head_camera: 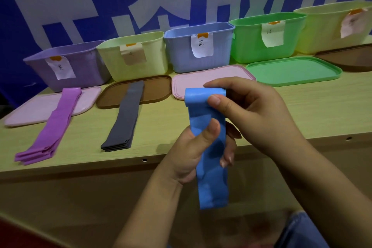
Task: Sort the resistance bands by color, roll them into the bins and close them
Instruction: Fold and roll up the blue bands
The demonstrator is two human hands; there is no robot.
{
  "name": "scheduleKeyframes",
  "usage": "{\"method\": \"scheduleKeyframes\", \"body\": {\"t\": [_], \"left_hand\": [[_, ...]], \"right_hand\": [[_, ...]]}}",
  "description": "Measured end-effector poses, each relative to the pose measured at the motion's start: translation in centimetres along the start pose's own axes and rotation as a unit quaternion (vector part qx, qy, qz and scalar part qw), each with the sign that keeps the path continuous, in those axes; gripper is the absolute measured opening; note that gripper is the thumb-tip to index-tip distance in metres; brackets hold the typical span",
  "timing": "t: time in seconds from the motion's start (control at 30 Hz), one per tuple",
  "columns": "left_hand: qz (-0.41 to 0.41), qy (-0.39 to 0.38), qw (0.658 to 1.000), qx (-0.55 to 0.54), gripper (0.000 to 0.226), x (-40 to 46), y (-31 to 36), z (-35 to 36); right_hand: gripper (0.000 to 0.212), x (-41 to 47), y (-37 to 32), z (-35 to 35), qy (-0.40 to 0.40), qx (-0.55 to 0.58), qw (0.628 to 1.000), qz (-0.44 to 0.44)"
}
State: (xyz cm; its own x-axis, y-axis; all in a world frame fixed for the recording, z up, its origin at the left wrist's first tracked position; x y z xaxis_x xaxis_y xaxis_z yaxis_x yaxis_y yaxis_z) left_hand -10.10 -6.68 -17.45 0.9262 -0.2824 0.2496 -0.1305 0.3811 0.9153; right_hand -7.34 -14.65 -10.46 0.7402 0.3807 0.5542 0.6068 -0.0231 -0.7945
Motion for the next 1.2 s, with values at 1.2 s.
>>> {"method": "scheduleKeyframes", "body": {"t": [1.2], "left_hand": [[-0.019,0.113,0.973,0.199,0.056,-1.5,1.9,-2.0]], "right_hand": [[0.039,-0.4,1.9,2.7,-0.199,0.062,0.970,0.127]]}}
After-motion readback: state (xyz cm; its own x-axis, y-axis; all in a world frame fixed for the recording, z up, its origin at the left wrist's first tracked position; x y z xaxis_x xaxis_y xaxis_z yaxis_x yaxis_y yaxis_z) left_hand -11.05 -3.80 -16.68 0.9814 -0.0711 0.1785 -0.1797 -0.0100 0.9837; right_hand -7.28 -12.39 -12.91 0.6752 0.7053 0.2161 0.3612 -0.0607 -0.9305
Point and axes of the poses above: each hand's wrist, its own x-axis towards the middle knuckle, its own z-axis out of the palm, y = z × x, the point moved 7 cm from there along x, towards the middle knuckle, and after that the axes turned 5 degrees about -x, right-handed, at the moved point
